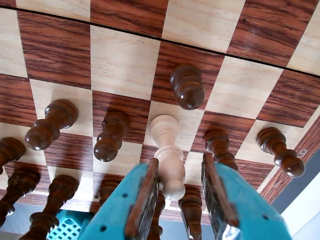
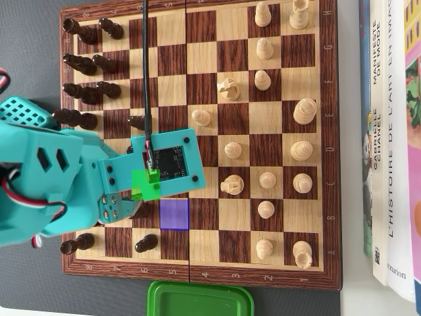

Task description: Play chess

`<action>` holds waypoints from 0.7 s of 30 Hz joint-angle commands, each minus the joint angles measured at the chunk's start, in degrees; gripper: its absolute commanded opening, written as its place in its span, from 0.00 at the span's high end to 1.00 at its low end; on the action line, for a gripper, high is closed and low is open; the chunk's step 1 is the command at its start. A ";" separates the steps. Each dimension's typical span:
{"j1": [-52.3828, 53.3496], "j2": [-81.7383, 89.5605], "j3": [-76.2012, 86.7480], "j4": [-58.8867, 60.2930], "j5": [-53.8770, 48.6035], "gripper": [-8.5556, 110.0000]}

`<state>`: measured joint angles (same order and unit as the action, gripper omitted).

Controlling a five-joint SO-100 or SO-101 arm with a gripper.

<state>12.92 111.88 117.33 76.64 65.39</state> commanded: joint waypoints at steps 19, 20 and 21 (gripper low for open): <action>-0.18 11.51 -1.14 2.46 0.44 0.81; -0.18 12.22 -1.14 2.29 0.53 0.81; -0.18 12.92 -1.14 2.02 0.53 0.81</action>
<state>12.92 122.43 117.33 78.75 65.39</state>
